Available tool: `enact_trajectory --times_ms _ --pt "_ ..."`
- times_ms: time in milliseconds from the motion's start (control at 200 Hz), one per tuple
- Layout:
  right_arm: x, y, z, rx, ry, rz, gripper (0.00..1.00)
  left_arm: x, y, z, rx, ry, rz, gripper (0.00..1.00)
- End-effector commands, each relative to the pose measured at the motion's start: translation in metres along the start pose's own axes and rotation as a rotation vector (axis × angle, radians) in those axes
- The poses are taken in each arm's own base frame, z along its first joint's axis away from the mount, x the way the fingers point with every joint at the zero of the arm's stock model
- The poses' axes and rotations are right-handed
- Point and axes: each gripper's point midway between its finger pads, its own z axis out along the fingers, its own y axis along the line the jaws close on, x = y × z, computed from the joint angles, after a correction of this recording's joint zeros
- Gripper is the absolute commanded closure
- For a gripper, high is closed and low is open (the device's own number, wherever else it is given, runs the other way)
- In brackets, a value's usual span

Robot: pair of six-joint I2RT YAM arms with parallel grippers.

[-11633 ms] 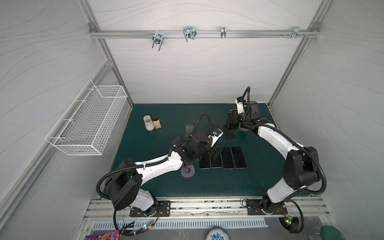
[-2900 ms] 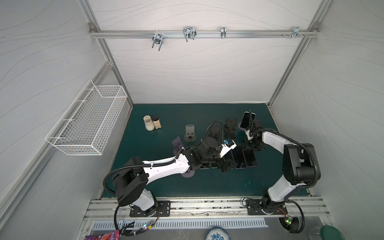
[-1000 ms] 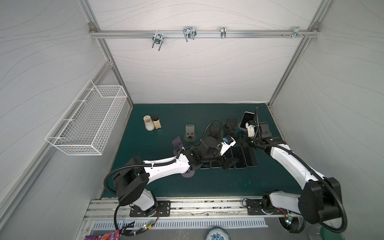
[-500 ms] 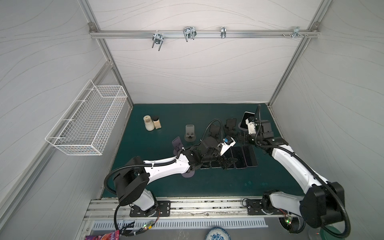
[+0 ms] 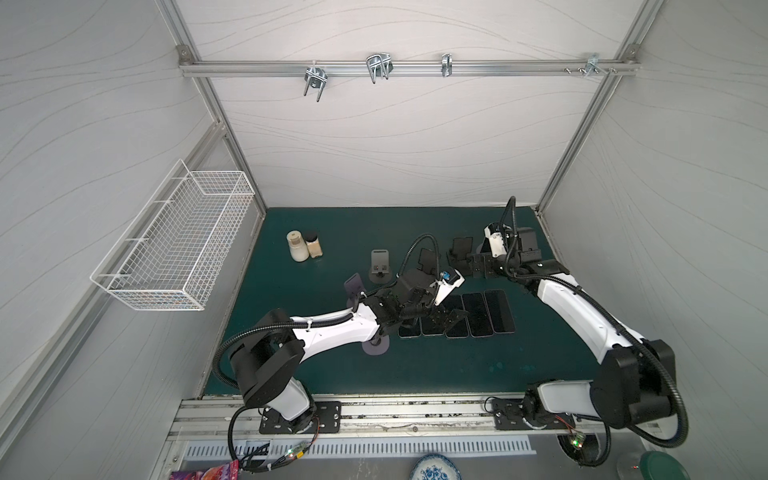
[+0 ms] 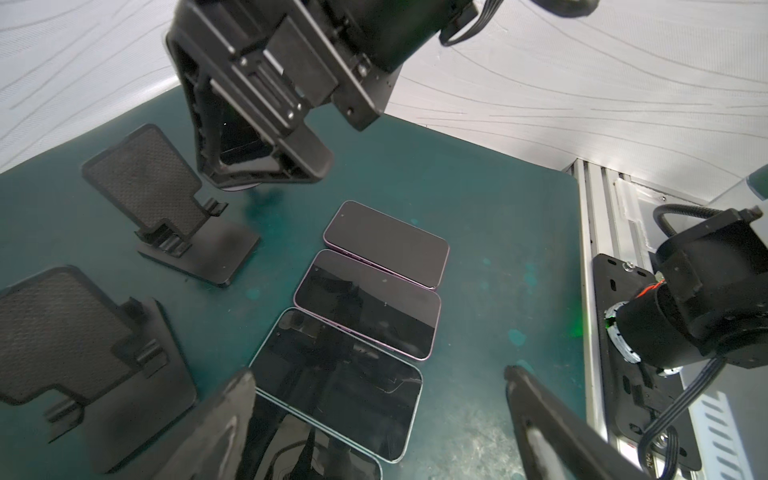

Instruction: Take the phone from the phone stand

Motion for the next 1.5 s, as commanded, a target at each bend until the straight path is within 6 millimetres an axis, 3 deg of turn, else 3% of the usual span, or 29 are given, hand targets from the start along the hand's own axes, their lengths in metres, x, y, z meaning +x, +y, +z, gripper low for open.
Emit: enact_trajectory --times_ms 0,395,430,910,1240,1495 --pt "-0.015 -0.002 0.001 0.007 -0.037 -0.039 0.01 -0.029 0.003 0.002 0.008 -0.088 0.031 0.05" --pt "-0.033 -0.012 0.005 0.046 -0.07 -0.001 0.02 -0.048 0.021 0.021 -0.028 -0.149 0.023 0.03" --pt "-0.035 -0.014 0.006 0.054 -0.077 0.006 0.03 -0.059 0.023 0.022 -0.035 -0.188 0.036 0.03" --pt "-0.059 -0.053 0.016 0.215 -0.2 0.143 0.03 -0.099 0.089 0.053 -0.323 -0.295 0.011 0.03" --pt "-0.075 -0.078 0.02 0.335 -0.23 0.125 0.01 -0.095 0.098 0.063 -0.354 -0.319 -0.009 0.03" --pt "-0.081 -0.095 0.023 0.399 -0.236 0.139 0.01 -0.093 0.093 0.088 -0.276 -0.311 0.007 0.03"
